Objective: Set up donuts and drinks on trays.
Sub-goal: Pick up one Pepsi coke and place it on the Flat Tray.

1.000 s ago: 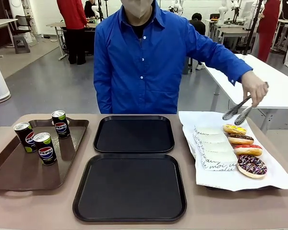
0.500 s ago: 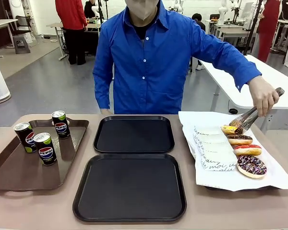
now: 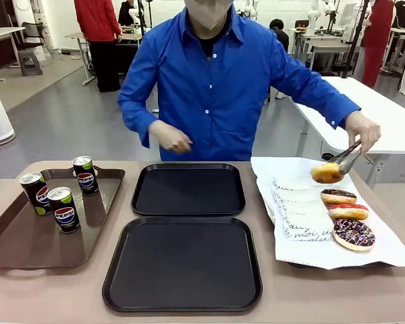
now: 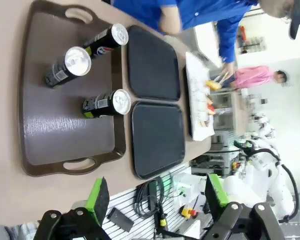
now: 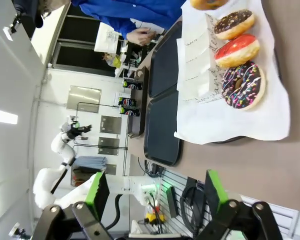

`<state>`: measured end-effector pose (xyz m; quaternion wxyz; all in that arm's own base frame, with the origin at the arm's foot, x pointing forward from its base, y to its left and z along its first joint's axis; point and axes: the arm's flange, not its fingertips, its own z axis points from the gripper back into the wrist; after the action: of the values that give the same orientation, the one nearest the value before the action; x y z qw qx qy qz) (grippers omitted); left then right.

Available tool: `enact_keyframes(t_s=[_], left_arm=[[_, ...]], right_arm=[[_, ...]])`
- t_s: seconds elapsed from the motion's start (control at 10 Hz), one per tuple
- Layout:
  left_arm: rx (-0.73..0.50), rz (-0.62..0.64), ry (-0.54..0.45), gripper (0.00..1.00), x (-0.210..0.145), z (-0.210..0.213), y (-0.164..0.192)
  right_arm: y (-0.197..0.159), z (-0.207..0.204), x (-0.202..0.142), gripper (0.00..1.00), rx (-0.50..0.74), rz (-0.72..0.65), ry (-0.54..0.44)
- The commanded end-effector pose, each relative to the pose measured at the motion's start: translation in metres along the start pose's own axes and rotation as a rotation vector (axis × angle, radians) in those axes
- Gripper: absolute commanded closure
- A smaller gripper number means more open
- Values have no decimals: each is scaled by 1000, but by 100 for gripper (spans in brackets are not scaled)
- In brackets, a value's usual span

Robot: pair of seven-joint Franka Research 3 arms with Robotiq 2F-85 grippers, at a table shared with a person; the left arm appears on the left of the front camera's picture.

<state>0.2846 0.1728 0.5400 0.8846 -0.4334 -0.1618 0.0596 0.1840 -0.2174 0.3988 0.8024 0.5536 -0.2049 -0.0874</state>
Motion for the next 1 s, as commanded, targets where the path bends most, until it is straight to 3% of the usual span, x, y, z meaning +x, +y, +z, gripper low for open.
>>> enact_keyframes(t_s=[0.0,0.2,0.5,0.9], left_arm=[[271,-19,75,0,16,0,-61],[489,-35,144,0,36,-35,-105],[758,-96,164,0,63,-128,-153],[868,-64,200,0,84,-229,-137]], right_arm=[[0,1,0,0,15,8,-8],[0,1,0,0,15,8,-8],[0,1,0,0,15,8,-8],[0,1,0,0,15,8,-8]])
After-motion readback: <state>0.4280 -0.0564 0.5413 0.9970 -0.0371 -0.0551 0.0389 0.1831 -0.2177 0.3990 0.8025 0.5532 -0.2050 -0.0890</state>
